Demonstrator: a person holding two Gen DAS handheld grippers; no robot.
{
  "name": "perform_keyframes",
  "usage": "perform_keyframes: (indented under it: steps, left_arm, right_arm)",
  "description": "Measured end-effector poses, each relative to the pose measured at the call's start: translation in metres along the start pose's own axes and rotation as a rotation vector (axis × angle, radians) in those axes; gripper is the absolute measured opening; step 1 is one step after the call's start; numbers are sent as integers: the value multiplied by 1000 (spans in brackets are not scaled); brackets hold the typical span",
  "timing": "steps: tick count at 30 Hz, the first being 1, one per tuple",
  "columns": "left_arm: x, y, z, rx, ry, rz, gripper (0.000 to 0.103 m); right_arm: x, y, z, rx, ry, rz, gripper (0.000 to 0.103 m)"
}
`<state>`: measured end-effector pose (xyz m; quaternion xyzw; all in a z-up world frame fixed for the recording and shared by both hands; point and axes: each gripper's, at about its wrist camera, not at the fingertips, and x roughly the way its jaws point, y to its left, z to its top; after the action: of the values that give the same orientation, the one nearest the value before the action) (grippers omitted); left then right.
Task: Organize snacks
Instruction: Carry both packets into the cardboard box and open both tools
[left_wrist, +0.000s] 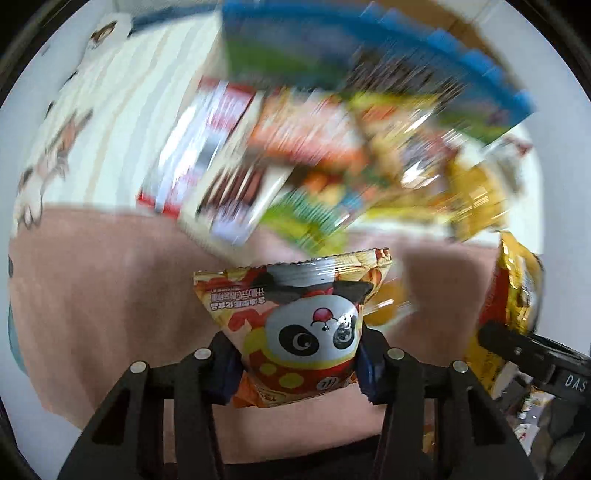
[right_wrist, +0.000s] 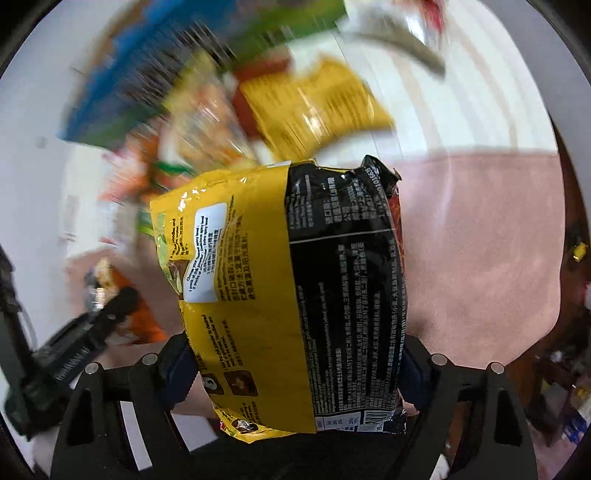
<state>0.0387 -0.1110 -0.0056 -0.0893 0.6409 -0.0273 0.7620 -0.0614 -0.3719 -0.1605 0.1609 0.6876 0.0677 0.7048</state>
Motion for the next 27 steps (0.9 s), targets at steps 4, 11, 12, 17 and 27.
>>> perform_keyframes:
  steps: [4, 11, 12, 17, 27]
  left_arm:
    - [-95, -45, 29, 59, -120, -72, 46]
    - [-187, -90, 127, 82, -269, -163, 46]
    - [-177, -101, 146, 78, -271, -166, 46]
    - [-134, -115, 224, 18, -194, -179, 47]
    - [24, -115, 301, -21, 43, -109, 47]
  right_arm:
    - [-65, 24, 30, -65, -107, 72, 89]
    - [-147, 72, 124, -179, -289, 114, 89]
    - [-150, 80, 143, -185, -303, 103, 89]
    - [-124, 102, 239, -207, -306, 20, 89]
    - [-9, 111, 366, -180, -104, -110, 89]
